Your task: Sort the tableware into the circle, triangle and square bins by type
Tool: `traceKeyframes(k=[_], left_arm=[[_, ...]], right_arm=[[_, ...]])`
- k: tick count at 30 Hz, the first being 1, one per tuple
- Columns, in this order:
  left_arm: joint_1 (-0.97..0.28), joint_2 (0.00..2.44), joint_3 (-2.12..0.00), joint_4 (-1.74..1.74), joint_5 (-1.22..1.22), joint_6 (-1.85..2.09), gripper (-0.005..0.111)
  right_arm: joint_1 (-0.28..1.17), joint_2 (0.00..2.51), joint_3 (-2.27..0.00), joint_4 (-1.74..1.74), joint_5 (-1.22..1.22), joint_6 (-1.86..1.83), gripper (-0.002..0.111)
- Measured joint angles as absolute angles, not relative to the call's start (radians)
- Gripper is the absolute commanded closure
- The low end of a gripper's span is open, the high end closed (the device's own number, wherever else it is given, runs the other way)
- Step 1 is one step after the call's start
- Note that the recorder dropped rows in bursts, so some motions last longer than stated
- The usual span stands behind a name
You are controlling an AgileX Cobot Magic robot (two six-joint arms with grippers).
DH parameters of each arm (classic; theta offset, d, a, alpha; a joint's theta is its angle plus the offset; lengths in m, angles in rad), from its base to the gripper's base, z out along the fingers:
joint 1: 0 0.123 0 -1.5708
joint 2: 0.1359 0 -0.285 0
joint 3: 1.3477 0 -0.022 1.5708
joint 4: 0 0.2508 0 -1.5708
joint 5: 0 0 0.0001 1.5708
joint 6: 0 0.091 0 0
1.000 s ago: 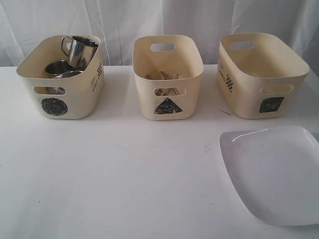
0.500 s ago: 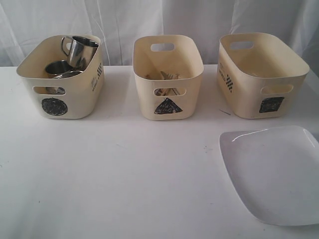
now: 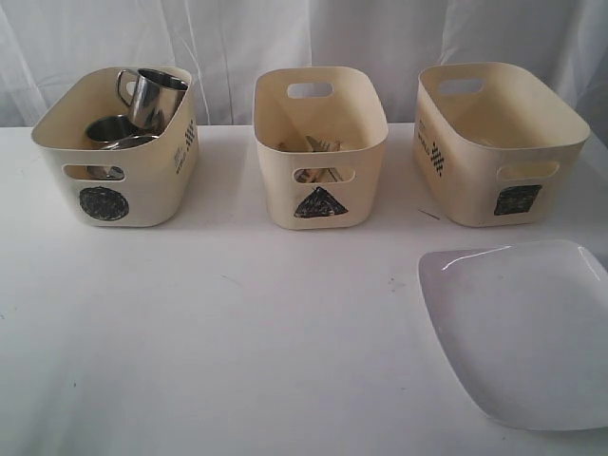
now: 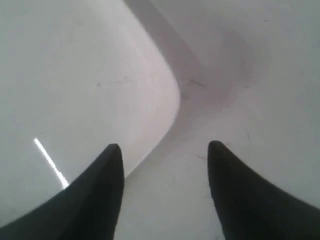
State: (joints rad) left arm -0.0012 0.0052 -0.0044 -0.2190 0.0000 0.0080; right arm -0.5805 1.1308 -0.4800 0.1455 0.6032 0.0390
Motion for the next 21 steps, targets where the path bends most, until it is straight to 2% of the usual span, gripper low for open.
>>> traceKeyframes(k=[8,14,21], left_arm=[[-0.001,0.005,-0.004,-0.219,0.0,0.008,0.069],[-0.001,0.005,-0.004,-0.219,0.0,0.008,0.069],[-0.001,0.005,-0.004,-0.219,0.0,0.008,0.069]], right_arm=[[-0.611,1.194,-0.48,0.148,0.555,0.033,0.06],[-0.611,1.288,-0.48,0.156,0.514,0.0,0.068],[-0.629,1.35,-0.48,0.166,0.474,-0.038,0.068]])
